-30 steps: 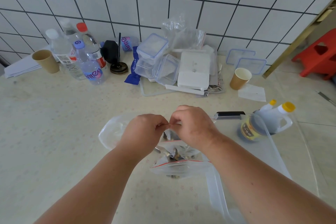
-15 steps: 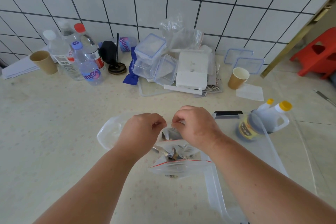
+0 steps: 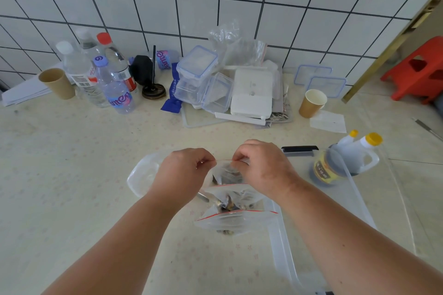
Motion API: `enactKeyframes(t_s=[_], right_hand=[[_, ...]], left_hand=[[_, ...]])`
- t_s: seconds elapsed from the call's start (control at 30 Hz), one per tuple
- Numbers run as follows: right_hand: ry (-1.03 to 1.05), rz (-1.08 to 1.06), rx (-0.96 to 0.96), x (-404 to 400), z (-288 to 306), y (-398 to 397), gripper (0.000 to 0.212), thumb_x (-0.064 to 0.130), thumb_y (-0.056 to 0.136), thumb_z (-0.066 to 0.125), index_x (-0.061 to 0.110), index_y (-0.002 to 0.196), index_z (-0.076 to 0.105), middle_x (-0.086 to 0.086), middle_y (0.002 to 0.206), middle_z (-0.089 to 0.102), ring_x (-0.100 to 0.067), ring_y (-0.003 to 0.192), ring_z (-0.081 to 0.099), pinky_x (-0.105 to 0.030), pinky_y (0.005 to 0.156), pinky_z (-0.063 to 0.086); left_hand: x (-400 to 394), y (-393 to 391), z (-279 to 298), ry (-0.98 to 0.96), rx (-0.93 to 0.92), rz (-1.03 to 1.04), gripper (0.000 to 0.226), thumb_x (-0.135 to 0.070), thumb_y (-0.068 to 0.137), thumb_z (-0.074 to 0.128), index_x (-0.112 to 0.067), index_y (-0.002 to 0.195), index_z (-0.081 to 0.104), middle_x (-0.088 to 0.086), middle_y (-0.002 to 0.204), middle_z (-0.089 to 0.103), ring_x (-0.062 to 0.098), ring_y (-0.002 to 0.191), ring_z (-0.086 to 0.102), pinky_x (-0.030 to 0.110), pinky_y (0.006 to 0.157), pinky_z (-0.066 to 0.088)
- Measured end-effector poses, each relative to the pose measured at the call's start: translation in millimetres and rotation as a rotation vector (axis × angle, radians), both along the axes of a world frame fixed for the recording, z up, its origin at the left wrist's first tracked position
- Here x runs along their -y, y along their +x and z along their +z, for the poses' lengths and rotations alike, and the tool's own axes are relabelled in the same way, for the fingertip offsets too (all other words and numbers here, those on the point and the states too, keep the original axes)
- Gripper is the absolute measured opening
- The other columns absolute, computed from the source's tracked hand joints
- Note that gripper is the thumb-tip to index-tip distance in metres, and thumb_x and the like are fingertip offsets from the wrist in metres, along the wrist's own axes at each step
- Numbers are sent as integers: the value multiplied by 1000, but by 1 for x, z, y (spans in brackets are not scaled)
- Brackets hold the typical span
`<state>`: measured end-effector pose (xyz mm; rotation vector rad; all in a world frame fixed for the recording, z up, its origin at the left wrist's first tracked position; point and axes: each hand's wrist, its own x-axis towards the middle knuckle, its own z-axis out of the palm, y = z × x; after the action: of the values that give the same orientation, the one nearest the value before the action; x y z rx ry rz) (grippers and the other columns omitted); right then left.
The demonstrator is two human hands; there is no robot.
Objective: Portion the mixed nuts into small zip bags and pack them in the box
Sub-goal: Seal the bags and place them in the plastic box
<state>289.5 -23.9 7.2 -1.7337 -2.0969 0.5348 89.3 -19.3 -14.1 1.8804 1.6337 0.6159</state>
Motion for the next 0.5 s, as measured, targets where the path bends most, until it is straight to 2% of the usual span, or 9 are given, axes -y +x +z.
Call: enactKeyframes(t_s=[0.13, 0.3, 0.5], right_hand=[[-9, -22, -15, 1, 0, 8, 4, 20, 85, 72, 19, 84, 75, 9, 88, 69, -15, 83, 65, -30, 78, 50], [-10, -30, -19, 2, -4, 10, 7, 15, 83, 72, 19, 78, 74, 9, 82, 68, -15, 79, 65, -27, 72, 49], [1, -72, -26, 1, -6, 17, 3, 23, 84, 73, 23, 81, 74, 13, 85, 67, -11, 80, 64, -25, 74, 48]], left_hand=[[-2, -3, 2, 15, -5, 4, 12, -23, 96, 70, -28, 94, 80, -24, 79, 67, -8, 77, 60, 1, 65, 37], [0, 0, 1, 13, -16, -13, 12, -24, 97, 69, -29, 96, 80, -22, 82, 69, -7, 79, 61, 1, 67, 37], [-2, -4, 3, 14, -5, 14, 12, -23, 96, 70, -29, 93, 80, -26, 77, 65, -9, 76, 60, 1, 65, 40]])
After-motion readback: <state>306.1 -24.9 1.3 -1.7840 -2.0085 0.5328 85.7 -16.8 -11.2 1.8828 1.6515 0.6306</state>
